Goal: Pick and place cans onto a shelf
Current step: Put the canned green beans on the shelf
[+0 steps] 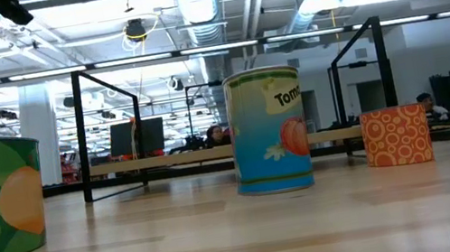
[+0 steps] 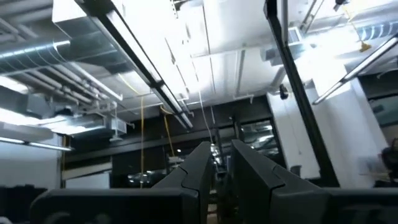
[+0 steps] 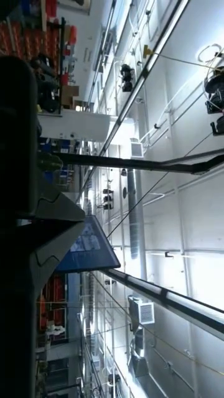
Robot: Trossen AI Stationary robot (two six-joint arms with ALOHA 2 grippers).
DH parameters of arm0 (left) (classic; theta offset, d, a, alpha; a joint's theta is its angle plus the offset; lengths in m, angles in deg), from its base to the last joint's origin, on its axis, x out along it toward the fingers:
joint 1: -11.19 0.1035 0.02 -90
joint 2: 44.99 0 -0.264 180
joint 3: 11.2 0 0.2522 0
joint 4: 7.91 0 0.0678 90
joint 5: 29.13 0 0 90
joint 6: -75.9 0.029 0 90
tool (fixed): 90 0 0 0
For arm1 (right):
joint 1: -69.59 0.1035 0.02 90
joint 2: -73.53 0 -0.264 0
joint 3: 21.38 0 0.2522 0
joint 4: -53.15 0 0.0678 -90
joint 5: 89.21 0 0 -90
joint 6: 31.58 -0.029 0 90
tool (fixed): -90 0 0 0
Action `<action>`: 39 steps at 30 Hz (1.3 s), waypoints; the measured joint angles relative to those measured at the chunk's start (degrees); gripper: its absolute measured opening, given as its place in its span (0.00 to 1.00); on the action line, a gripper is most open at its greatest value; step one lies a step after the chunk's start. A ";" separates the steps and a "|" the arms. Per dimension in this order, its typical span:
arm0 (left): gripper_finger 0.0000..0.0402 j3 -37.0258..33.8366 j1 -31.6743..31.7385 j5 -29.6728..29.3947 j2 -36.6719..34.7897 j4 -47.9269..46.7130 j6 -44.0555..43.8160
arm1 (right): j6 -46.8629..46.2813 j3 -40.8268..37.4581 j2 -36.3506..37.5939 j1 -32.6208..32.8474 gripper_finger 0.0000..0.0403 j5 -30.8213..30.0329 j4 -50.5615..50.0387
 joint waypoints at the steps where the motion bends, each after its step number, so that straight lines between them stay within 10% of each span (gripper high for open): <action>1: 0.14 0.34 0.00 -0.13 0.02 -0.16 0.36 | 0.00 0.00 -0.01 0.00 0.08 -0.01 -0.02; 39: 0.14 17.54 -0.02 -8.98 11.81 -32.27 -4.24 | 2.67 0.09 -0.01 -0.02 0.08 -0.20 -11.68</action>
